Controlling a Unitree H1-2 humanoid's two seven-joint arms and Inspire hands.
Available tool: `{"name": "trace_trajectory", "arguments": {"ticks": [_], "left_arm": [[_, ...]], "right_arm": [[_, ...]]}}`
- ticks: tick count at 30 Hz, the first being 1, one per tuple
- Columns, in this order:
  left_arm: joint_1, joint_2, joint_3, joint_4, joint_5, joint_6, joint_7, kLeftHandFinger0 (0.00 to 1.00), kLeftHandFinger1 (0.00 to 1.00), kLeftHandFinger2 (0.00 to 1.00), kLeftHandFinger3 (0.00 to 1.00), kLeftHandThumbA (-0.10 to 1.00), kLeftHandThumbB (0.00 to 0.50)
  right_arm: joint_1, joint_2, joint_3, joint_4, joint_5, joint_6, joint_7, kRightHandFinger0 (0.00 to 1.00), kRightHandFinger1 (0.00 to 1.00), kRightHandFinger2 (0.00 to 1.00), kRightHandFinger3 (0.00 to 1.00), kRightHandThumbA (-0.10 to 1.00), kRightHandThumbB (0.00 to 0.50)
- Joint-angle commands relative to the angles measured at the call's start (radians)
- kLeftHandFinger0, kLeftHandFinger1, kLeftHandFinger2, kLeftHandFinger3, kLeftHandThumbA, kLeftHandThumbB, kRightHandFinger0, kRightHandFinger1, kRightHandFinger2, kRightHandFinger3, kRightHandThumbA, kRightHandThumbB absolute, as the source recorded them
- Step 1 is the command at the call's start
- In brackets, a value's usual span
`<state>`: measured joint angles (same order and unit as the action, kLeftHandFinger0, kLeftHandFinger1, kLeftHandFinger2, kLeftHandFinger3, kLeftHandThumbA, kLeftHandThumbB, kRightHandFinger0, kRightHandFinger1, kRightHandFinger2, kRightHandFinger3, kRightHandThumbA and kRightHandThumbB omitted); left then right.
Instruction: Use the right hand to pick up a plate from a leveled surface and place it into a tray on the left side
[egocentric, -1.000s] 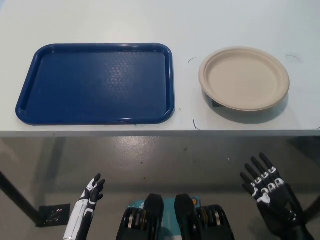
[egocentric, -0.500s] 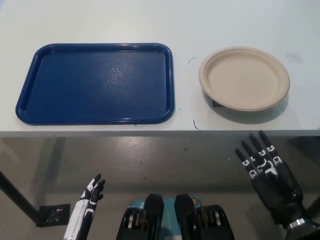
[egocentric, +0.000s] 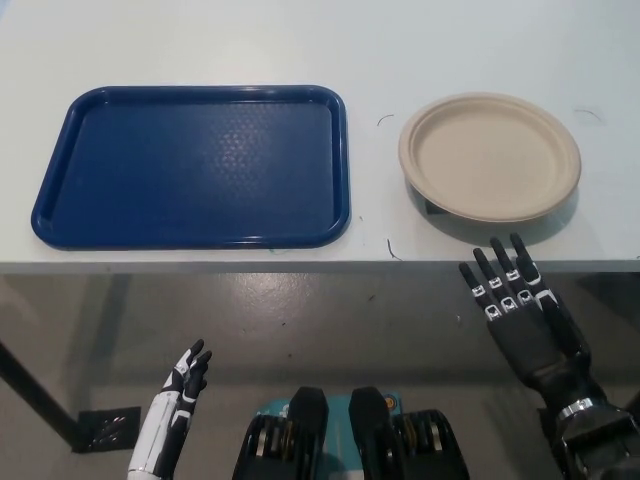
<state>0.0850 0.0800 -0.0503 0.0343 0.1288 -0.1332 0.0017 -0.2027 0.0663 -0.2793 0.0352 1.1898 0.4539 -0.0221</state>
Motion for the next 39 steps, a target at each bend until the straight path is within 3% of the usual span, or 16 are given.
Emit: {"name": "trace_trajectory", "arguments": {"ticks": [1, 39], "left_arm": [[-0.010, 0.008, 0.002, -0.009, 0.007, -0.040, 0.004, 1.00, 1.00, 1.00, 1.00, 1.00, 0.000], [-0.026, 0.005, 0.004, -0.004, 0.004, -0.032, 0.002, 1.00, 1.00, 1.00, 1.00, 1.00, 0.000]], "right_arm": [[-0.035, 0.002, -0.014, 0.005, 0.048, 0.016, -0.012, 1.00, 1.00, 1.00, 1.00, 1.00, 0.334], [-0.156, -0.011, -0.066, 0.083, 0.030, 0.016, -0.028, 1.00, 1.00, 1.00, 1.00, 1.00, 0.341]]}}
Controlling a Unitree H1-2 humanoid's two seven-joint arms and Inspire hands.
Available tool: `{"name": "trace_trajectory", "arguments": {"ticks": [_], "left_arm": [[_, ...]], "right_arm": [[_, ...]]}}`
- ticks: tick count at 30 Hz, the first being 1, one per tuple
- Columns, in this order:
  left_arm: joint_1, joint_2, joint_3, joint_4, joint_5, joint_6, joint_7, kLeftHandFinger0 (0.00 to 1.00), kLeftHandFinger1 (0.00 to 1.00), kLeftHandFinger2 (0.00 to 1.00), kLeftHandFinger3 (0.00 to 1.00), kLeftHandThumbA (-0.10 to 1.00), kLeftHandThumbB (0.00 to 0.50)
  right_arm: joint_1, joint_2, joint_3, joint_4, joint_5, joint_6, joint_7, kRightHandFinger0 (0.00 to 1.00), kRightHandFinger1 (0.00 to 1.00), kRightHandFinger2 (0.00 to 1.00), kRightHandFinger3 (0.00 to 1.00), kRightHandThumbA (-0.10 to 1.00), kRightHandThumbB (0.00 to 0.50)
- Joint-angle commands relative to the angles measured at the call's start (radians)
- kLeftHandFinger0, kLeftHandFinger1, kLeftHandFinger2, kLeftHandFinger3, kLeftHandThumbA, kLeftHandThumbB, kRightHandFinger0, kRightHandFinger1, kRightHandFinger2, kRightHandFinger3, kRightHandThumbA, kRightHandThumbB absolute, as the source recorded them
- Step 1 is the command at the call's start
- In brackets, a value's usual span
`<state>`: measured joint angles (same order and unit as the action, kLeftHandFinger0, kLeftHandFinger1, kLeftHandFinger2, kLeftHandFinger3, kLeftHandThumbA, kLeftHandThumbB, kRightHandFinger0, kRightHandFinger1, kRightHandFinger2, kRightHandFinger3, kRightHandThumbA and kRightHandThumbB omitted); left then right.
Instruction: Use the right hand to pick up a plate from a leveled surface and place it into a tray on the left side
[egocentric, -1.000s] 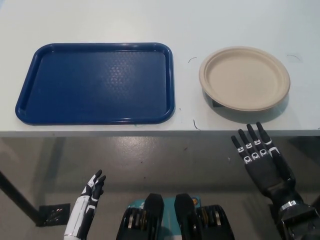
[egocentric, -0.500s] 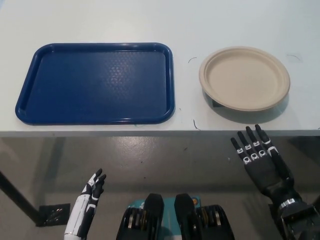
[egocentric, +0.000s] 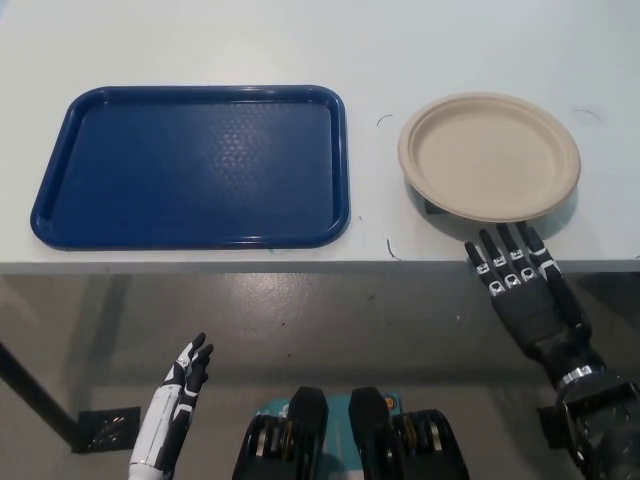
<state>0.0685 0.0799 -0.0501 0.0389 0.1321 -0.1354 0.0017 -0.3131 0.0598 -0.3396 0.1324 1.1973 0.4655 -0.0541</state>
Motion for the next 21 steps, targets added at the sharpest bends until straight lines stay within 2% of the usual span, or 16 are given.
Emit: {"name": "trace_trajectory", "arguments": {"ticks": [1, 21], "left_arm": [[-0.009, 0.006, 0.004, -0.009, -0.001, -0.032, 0.001, 1.00, 1.00, 1.00, 1.00, 1.00, 0.000], [-0.017, 0.010, 0.007, -0.010, -0.007, -0.030, -0.002, 1.00, 1.00, 1.00, 1.00, 1.00, 0.000]], "right_arm": [[-0.048, -0.006, -0.005, -0.014, 0.022, 0.004, 0.001, 1.00, 1.00, 1.00, 1.00, 1.00, 0.339], [-0.120, -0.012, -0.005, 0.048, 0.003, 0.004, 0.023, 1.00, 1.00, 1.00, 1.00, 1.00, 0.340]]}}
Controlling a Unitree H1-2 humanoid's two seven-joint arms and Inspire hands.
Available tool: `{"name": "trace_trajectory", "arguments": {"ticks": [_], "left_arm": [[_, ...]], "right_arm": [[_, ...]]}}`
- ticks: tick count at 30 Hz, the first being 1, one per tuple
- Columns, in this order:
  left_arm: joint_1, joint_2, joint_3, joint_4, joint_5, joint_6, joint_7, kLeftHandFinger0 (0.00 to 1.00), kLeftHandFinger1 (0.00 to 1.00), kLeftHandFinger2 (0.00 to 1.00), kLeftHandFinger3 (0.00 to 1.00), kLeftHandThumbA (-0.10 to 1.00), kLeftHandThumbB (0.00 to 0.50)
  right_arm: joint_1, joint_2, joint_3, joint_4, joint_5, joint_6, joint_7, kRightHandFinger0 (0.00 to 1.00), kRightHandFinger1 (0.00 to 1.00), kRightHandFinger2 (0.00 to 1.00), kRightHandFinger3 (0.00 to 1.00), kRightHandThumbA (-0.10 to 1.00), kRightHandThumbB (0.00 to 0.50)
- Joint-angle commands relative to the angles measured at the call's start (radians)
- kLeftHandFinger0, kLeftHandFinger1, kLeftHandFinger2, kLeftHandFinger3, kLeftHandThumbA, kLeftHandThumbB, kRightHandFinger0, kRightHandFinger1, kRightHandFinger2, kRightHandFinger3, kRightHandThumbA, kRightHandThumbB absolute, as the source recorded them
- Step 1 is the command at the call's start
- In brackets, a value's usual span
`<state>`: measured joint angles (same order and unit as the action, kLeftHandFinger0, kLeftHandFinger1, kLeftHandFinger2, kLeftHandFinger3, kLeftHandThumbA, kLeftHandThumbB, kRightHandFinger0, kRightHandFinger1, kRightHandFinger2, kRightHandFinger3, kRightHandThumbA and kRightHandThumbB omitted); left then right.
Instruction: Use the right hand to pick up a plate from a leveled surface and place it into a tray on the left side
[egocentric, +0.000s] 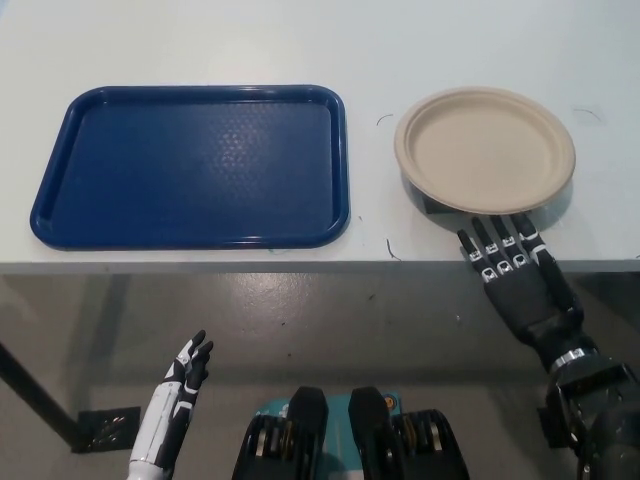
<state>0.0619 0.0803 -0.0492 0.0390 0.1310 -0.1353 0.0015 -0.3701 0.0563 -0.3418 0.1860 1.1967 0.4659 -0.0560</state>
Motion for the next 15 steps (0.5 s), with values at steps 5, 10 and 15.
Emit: {"name": "trace_trajectory", "arguments": {"ticks": [5, 10, 15], "left_arm": [[-0.016, 0.011, 0.006, -0.009, -0.005, -0.028, -0.002, 1.00, 1.00, 1.00, 1.00, 1.00, 0.000], [-0.018, 0.012, 0.007, -0.010, -0.009, -0.029, -0.004, 1.00, 1.00, 1.00, 1.00, 1.00, 0.000], [-0.019, 0.011, 0.006, -0.006, -0.008, -0.030, -0.004, 1.00, 1.00, 1.00, 1.00, 1.00, 0.000]], "right_arm": [[-0.085, -0.014, -0.002, 0.009, -0.003, 0.004, 0.031, 1.00, 1.00, 1.00, 1.00, 1.00, 0.333], [-0.094, -0.010, -0.003, 0.028, -0.002, 0.004, 0.035, 1.00, 1.00, 1.00, 1.00, 1.00, 0.329], [-0.097, -0.007, -0.001, 0.041, -0.018, 0.004, 0.031, 1.00, 1.00, 1.00, 1.00, 1.00, 0.340]]}}
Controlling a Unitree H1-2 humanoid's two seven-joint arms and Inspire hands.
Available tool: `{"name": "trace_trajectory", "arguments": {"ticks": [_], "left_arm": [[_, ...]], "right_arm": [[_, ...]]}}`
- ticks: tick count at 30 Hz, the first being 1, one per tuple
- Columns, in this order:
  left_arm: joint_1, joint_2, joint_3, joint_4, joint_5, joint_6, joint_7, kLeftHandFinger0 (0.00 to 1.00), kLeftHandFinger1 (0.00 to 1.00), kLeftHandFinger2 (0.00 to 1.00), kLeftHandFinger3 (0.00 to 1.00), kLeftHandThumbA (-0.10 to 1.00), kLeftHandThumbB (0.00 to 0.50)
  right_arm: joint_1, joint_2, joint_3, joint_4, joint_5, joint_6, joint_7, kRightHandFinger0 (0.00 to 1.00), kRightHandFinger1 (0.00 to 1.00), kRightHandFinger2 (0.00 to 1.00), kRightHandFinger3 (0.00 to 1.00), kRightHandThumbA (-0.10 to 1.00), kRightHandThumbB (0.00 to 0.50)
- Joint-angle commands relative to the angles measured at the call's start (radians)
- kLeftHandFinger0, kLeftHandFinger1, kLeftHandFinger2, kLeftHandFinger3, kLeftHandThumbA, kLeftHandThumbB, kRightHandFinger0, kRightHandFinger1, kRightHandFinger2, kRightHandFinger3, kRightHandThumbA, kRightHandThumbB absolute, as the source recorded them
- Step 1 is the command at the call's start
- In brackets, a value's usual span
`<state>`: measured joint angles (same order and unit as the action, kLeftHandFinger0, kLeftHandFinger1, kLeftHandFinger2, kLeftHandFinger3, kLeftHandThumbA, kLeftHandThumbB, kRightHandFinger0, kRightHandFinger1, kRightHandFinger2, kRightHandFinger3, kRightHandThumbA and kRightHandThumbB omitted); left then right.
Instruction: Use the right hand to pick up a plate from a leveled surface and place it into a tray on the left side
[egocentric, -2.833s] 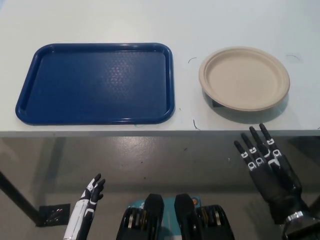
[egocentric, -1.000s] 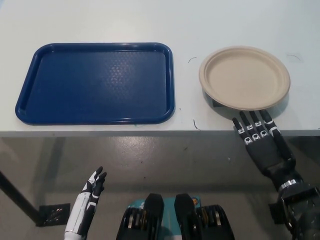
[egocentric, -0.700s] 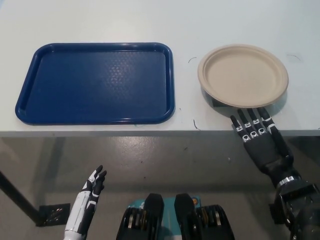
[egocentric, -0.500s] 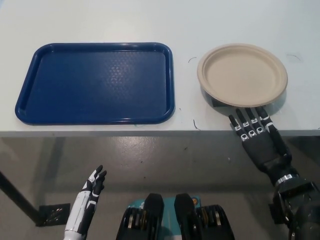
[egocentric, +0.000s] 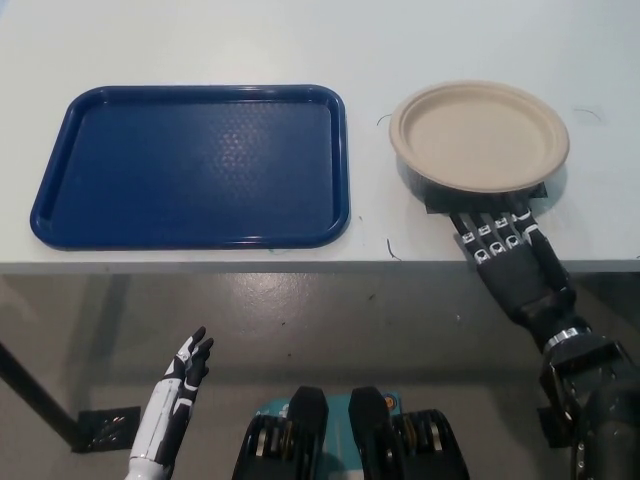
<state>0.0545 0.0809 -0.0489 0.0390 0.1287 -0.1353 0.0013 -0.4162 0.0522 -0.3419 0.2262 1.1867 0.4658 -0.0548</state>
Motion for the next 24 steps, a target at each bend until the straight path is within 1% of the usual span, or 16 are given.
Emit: {"name": "trace_trajectory", "arguments": {"ticks": [1, 6, 11, 15, 24], "left_arm": [[-0.012, 0.011, 0.005, -0.007, -0.003, -0.030, -0.003, 1.00, 1.00, 1.00, 1.00, 1.00, 0.000], [-0.011, 0.011, 0.005, -0.014, 0.000, -0.020, -0.003, 1.00, 1.00, 1.00, 1.00, 1.00, 0.000], [-0.018, 0.013, 0.006, -0.009, -0.002, -0.028, -0.002, 1.00, 1.00, 1.00, 1.00, 1.00, 0.000], [-0.019, 0.014, 0.004, -0.011, 0.002, -0.027, -0.002, 1.00, 1.00, 1.00, 1.00, 1.00, 0.000], [-0.024, 0.011, 0.005, -0.013, -0.006, -0.022, -0.006, 1.00, 1.00, 1.00, 1.00, 1.00, 0.000]], "right_arm": [[-0.052, -0.005, -0.001, 0.007, -0.010, 0.004, 0.038, 1.00, 1.00, 1.00, 1.00, 1.00, 0.341], [-0.057, -0.003, -0.004, 0.020, -0.018, 0.004, 0.050, 1.00, 1.00, 1.00, 1.00, 1.00, 0.342], [-0.070, -0.003, -0.007, 0.031, -0.028, 0.000, 0.042, 1.00, 1.00, 1.00, 1.00, 1.00, 0.344], [-0.078, -0.003, -0.010, 0.055, -0.043, -0.008, 0.046, 1.00, 1.00, 1.00, 1.00, 1.00, 0.334], [-0.106, -0.008, -0.026, 0.170, -0.081, -0.029, 0.083, 1.00, 1.00, 1.00, 1.00, 1.00, 0.329]]}}
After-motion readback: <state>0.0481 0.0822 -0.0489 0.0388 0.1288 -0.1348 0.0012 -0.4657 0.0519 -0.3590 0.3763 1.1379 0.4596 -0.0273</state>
